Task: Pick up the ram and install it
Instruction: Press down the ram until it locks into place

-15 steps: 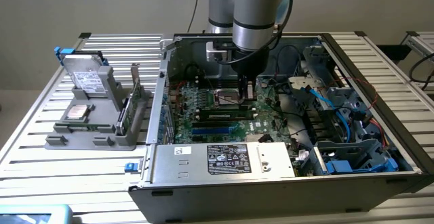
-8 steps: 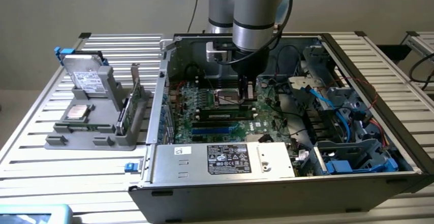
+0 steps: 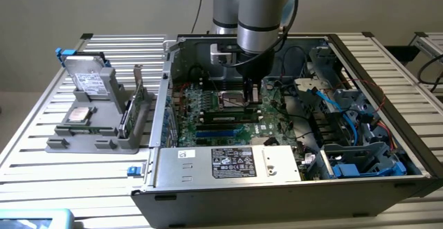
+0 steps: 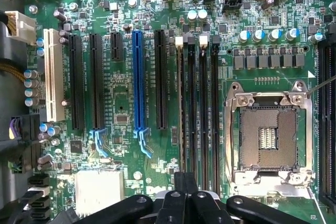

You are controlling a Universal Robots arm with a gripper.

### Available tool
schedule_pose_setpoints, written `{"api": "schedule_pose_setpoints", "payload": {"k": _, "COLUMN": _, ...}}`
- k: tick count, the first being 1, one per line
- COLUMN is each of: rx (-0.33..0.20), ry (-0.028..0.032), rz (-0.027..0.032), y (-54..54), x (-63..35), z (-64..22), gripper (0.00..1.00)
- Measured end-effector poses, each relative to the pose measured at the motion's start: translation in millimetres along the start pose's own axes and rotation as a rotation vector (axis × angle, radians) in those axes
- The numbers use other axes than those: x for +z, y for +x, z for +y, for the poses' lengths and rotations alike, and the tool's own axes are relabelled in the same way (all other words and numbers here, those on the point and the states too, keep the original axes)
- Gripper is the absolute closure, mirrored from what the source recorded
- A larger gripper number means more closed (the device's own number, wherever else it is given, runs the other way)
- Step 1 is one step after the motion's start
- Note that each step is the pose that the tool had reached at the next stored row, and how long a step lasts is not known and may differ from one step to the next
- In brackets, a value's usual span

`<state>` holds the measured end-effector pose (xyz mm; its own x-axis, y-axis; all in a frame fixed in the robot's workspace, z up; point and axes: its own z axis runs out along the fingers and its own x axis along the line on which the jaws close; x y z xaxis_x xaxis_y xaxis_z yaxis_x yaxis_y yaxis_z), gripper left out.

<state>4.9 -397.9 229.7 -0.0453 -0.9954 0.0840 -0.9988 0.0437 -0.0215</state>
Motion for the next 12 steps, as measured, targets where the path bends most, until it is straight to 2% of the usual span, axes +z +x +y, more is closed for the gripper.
{"api": "schedule_pose_setpoints", "payload": {"k": 12, "rx": 0.000, "ry": 0.0000, "rz": 0.0001, "y": -0.2, "x": 2.2, "z": 0.0, "gripper": 0.89}}
